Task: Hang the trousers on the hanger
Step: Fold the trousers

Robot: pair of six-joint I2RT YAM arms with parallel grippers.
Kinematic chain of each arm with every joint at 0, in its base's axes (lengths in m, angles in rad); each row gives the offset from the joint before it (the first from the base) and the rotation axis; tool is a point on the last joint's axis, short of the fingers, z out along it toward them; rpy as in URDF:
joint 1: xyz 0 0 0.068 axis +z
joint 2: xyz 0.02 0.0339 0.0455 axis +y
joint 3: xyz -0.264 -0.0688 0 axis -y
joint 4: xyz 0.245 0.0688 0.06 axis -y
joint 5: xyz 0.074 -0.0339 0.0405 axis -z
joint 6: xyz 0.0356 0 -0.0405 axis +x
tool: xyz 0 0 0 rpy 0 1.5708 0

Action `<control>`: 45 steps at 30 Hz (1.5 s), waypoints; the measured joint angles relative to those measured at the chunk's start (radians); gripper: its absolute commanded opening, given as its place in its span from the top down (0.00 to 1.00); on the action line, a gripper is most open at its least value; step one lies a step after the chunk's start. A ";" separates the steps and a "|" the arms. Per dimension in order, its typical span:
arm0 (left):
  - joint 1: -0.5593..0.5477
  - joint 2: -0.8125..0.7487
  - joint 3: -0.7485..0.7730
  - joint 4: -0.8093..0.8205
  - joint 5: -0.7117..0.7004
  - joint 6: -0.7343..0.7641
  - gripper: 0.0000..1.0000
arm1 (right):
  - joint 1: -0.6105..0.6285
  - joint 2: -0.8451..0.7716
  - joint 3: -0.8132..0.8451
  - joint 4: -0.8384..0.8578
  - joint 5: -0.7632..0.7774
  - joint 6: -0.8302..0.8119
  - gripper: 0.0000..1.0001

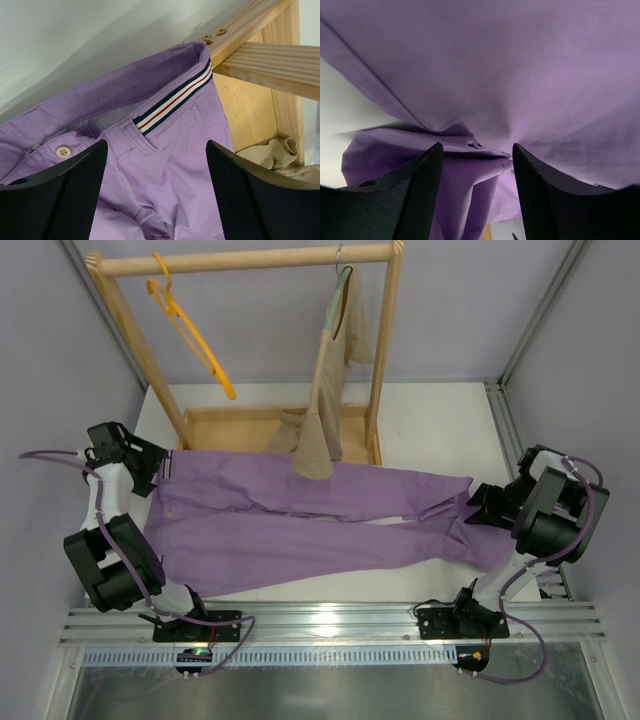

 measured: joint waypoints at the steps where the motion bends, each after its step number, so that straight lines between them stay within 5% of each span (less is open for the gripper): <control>1: 0.000 0.000 0.000 0.000 0.000 0.000 0.21 | -0.003 -0.005 -0.002 -0.013 0.000 0.004 0.39; 17: 0.000 0.005 -0.006 0.010 0.001 0.000 0.21 | -0.044 -0.041 0.010 0.066 0.030 -0.047 0.41; 30: 0.000 0.010 -0.035 0.032 0.006 -0.004 0.22 | -0.025 -0.146 -0.132 0.407 0.030 -0.435 0.41; 45: 0.000 0.010 -0.056 0.046 0.023 -0.007 0.22 | -0.024 -0.335 -0.377 0.610 -0.065 -0.663 0.63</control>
